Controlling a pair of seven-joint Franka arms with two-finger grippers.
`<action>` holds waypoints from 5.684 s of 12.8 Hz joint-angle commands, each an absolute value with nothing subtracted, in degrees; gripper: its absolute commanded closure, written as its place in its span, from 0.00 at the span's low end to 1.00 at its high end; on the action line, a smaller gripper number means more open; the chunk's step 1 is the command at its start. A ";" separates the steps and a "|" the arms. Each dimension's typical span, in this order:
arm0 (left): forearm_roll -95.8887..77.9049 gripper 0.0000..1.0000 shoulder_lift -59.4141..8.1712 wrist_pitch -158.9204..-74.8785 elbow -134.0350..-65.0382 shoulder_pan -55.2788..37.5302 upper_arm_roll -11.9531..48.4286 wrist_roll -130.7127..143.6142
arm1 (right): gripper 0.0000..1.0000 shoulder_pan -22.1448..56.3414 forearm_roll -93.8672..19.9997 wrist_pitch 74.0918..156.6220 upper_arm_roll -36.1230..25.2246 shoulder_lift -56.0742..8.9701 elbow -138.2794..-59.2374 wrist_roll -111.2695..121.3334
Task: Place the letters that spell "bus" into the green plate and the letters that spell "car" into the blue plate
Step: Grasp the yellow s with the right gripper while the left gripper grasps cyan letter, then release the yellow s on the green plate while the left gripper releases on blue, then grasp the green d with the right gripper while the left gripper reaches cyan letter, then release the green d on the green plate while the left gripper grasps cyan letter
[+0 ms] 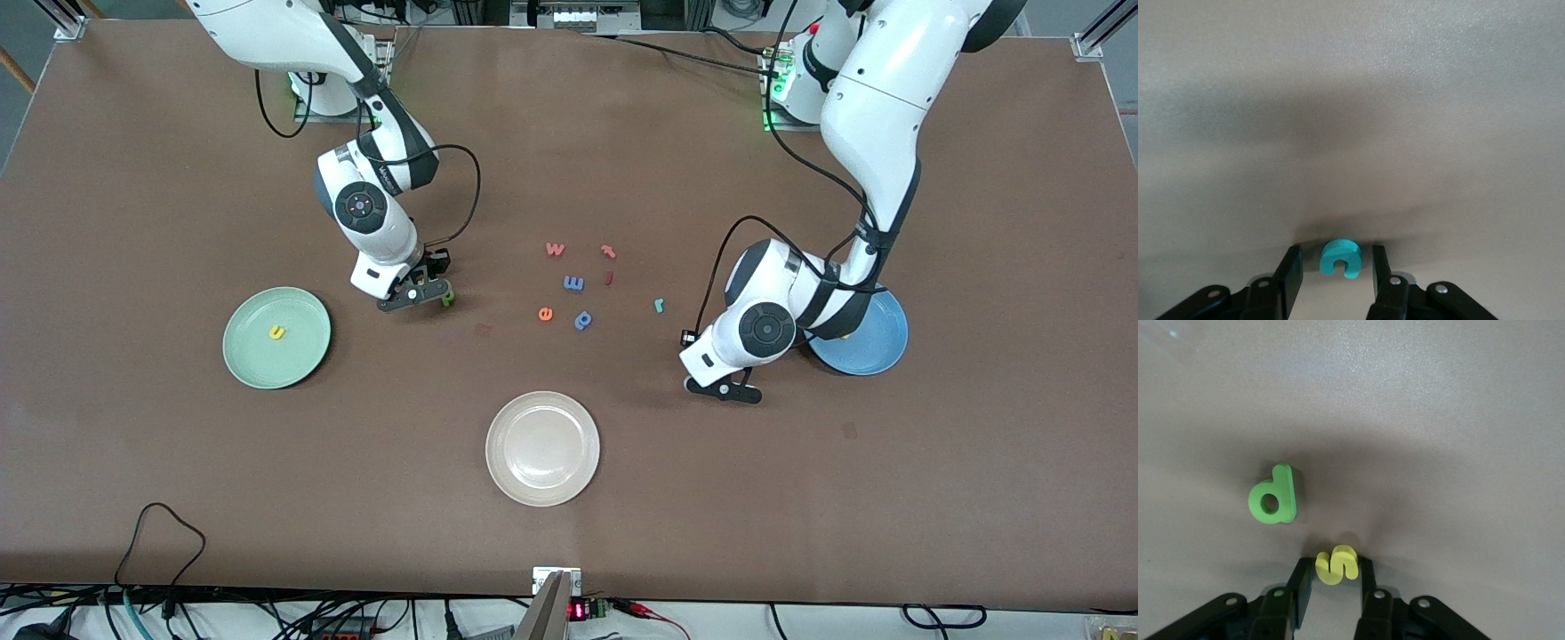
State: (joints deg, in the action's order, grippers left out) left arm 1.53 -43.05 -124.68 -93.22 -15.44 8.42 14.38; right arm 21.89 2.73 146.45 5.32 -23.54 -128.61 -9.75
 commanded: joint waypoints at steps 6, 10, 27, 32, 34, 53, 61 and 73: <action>2.02 0.71 -43.94 -125.60 -93.78 -15.56 8.44 14.33 | 0.88 16.64 3.25 146.60 4.22 -19.88 -127.97 -3.97; 2.11 0.83 -40.80 -122.02 -93.69 -14.07 8.00 14.15 | 0.88 4.86 3.34 145.20 3.96 -18.01 -127.01 4.37; 2.81 0.42 -29.62 -122.26 -111.80 12.57 8.26 3.25 | 0.29 21.17 3.87 143.70 3.43 -22.66 -120.94 -16.32; 2.72 0.39 -26.28 -110.25 -104.43 12.04 14.12 4.13 | 0.41 26.63 3.87 143.70 3.52 -27.24 -118.30 -24.26; 2.55 0.41 -26.98 -109.60 -103.80 11.52 19.22 3.87 | 0.41 26.89 3.95 142.92 3.52 -27.42 -118.39 -24.17; 2.64 0.47 -40.25 -128.83 -102.64 -8.00 24.08 27.33 | 0.88 27.07 4.57 140.81 2.99 -28.04 -117.16 -23.12; 2.81 0.56 -40.43 -129.90 -103.27 -9.58 23.64 31.38 | 0.89 10.74 4.75 135.88 0.72 -22.14 -117.16 -10.32; 7.11 0.74 -41.13 -129.99 -103.45 -10.63 23.55 32.34 | 0.00 3.16 3.43 121.60 -1.49 -11.36 -111.73 -0.35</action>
State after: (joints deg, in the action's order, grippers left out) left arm 4.93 -40.69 -128.84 -102.82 -9.47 24.03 31.31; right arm 3.20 4.02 129.45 -2.04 -17.38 -113.73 -0.47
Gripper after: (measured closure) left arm 0.700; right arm 0.198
